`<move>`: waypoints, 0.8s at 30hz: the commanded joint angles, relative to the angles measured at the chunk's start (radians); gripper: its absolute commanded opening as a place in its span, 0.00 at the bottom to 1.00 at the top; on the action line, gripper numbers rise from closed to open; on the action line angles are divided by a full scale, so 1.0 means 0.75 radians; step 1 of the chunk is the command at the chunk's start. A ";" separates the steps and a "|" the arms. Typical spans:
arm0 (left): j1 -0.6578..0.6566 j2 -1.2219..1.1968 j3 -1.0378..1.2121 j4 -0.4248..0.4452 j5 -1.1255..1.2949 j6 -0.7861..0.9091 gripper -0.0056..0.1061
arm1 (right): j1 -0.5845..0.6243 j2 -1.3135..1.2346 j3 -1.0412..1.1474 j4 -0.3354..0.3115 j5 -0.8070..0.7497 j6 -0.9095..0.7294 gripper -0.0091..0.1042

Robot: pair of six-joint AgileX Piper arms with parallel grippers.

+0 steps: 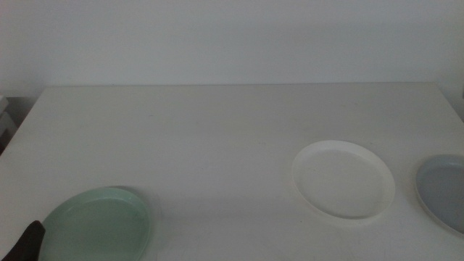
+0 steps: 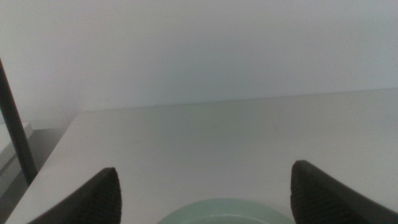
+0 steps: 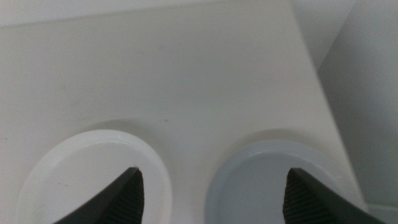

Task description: Stack the three bowls on top of each other.

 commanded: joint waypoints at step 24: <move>-0.004 -0.018 -0.006 -0.017 -0.095 -0.013 0.99 | 0.082 0.908 -0.422 0.246 0.213 -0.178 0.54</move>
